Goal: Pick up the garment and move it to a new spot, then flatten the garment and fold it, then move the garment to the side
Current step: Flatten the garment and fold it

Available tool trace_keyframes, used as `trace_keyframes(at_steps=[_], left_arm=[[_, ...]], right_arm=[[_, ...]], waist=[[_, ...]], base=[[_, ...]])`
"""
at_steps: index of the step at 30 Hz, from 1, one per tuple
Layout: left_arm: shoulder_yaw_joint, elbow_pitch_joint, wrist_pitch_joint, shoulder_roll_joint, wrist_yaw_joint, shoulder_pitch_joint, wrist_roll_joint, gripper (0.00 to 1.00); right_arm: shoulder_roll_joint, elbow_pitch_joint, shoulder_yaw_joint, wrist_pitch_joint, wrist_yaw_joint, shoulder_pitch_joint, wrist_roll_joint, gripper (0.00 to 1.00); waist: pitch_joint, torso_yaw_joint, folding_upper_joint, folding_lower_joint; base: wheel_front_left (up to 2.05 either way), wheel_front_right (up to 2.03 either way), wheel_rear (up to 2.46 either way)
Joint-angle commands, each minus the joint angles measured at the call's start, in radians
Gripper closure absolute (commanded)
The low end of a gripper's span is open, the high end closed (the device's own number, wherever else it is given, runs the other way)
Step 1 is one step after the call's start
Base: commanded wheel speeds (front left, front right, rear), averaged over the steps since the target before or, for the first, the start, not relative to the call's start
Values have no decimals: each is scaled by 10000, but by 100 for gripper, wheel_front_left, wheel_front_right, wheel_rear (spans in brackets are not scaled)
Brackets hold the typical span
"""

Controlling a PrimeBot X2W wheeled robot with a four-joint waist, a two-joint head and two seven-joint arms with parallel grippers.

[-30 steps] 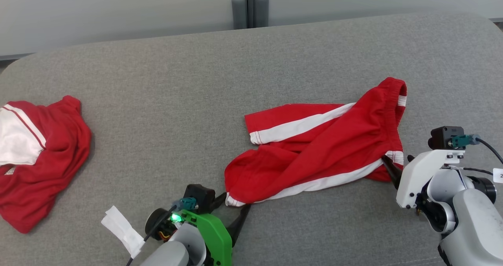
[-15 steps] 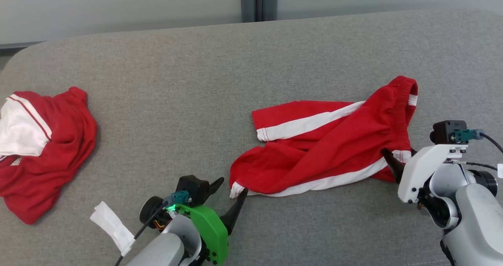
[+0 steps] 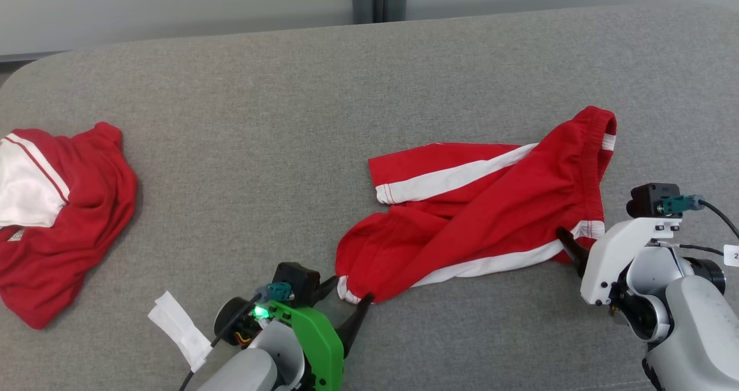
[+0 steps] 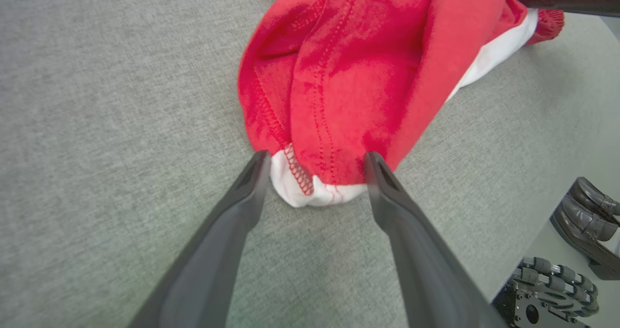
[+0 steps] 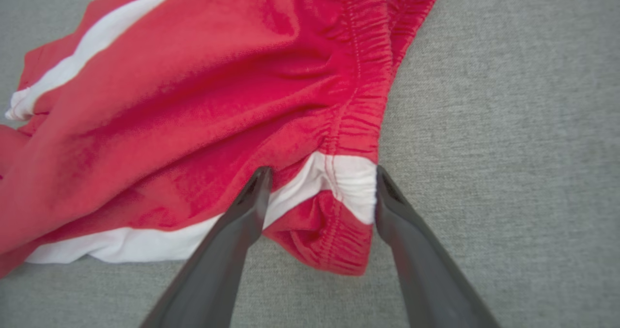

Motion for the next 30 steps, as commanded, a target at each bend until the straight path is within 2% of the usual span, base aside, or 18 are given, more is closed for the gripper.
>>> trace_keyframes(at_steps=[1,7,9,10,12,13,15,16,17,25,30], left_arm=[[15,-4,96,129,86,150,-61,0],[-104,-201,636,172,145,340,-266,0],[-147,-296,724,183,178,312,-254,3],[-171,-321,736,192,169,287,-242,18],[-222,-336,729,185,137,190,-203,54],[-268,-309,738,168,117,138,-165,80],[-284,-285,638,101,129,4,-116,96],[-301,-279,555,82,107,-55,-67,100],[-271,-254,463,46,94,-93,-68,100],[27,-393,-810,-56,101,-334,69,100],[463,-1225,-1640,-168,-112,-263,-571,100]], right_arm=[[-4,-26,6,58,-10,43,-14,0],[-35,4,-34,57,-10,35,19,0],[-33,-23,-45,41,-10,7,-5,0],[-50,-51,-40,7,-9,-4,-62,0],[-55,-139,-86,-103,-10,-27,-157,13],[-38,-176,-93,-138,-10,-15,-204,31],[-7,-288,-134,-194,-10,28,-306,47],[21,-343,-136,-184,-10,61,-348,70],[35,-425,-142,-239,-10,96,-410,100],[67,-1058,-194,-448,-10,273,-661,100],[-68,-1893,-160,-901,-10,304,-516,100]], waist=[[10,10,0,0],[35,71,0,0],[52,92,0,0],[63,99,0,0],[86,110,0,0],[100,108,0,0],[119,94,0,0],[123,84,0,0],[127,71,0,0],[-30,22,0,0],[-246,52,0,0]], base=[[0,0,0],[0,0,0],[0,0,0],[0,0,0],[0,0,0],[0,0,0],[0,0,0],[0,0,0],[0,0,0],[0,0,0],[0,0,0]])
